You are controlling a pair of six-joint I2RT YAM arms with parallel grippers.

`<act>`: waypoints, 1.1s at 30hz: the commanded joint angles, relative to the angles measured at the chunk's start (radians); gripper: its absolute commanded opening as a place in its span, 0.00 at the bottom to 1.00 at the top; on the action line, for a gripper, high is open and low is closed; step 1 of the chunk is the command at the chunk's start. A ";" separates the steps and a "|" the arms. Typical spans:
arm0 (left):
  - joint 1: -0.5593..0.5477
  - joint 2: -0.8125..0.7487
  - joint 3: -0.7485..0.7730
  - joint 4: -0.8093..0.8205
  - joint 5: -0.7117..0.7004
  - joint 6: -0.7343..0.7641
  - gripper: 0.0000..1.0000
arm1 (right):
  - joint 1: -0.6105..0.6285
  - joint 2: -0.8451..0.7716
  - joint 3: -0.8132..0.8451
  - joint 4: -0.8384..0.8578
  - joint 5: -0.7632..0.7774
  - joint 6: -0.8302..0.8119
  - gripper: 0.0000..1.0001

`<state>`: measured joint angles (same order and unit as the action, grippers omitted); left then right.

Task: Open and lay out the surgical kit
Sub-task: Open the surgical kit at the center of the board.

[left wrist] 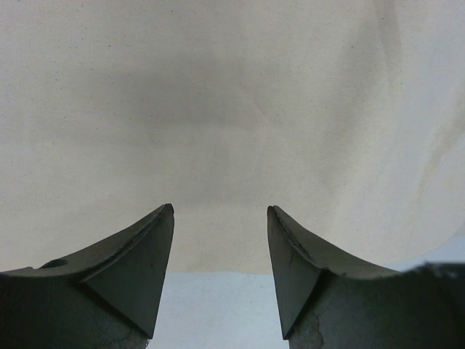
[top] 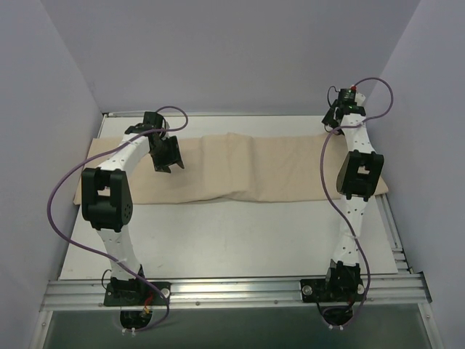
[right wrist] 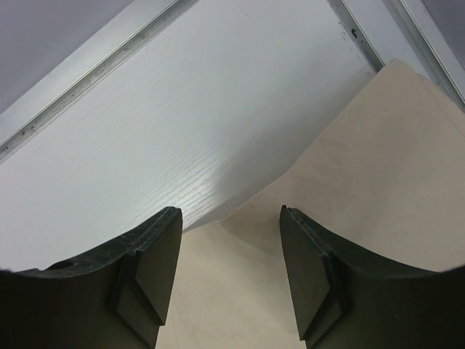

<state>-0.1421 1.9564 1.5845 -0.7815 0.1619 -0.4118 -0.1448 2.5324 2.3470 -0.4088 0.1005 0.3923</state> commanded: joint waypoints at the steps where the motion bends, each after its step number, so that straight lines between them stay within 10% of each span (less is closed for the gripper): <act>1: 0.004 -0.037 0.006 0.018 0.007 -0.005 0.63 | -0.007 -0.007 -0.012 -0.013 0.031 0.003 0.56; 25: 0.007 -0.040 -0.009 0.028 0.018 -0.013 0.63 | -0.006 0.060 0.072 -0.091 0.119 -0.021 0.54; 33: 0.007 -0.042 -0.008 0.028 0.019 -0.012 0.63 | -0.006 0.055 0.069 -0.085 0.120 -0.015 0.29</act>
<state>-0.1421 1.9564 1.5730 -0.7761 0.1658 -0.4156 -0.1497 2.5999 2.3825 -0.4759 0.1871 0.3832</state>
